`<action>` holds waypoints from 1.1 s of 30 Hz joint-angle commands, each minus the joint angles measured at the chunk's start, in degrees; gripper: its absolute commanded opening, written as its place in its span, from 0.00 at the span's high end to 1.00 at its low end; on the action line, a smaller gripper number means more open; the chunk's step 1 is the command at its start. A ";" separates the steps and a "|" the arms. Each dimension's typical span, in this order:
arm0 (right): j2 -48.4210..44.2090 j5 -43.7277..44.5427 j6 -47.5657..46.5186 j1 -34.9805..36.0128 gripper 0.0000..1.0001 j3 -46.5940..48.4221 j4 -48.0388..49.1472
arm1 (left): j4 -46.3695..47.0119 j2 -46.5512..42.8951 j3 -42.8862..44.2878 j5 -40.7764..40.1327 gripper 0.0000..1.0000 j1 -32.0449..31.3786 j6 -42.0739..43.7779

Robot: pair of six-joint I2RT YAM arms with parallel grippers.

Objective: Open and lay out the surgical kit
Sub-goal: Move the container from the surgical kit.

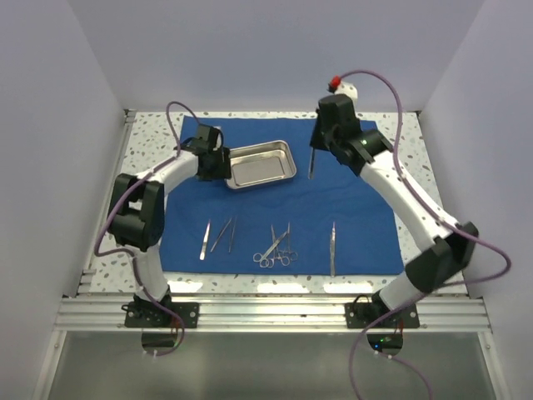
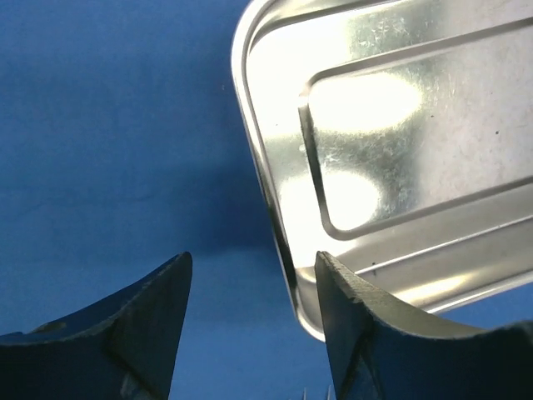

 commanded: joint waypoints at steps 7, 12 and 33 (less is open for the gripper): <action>-24.55 -0.11 5.06 -0.23 1.00 -33.68 -10.90 | 3.76 6.80 6.20 -0.50 0.98 -1.52 -0.17; -32.38 -1.35 8.93 -0.05 1.00 -45.19 -12.75 | 1.65 10.93 12.78 -6.21 1.00 -1.44 4.56; -30.72 -2.14 6.56 -0.05 1.00 -55.50 -4.33 | 5.86 11.55 14.47 -11.22 0.35 9.81 18.55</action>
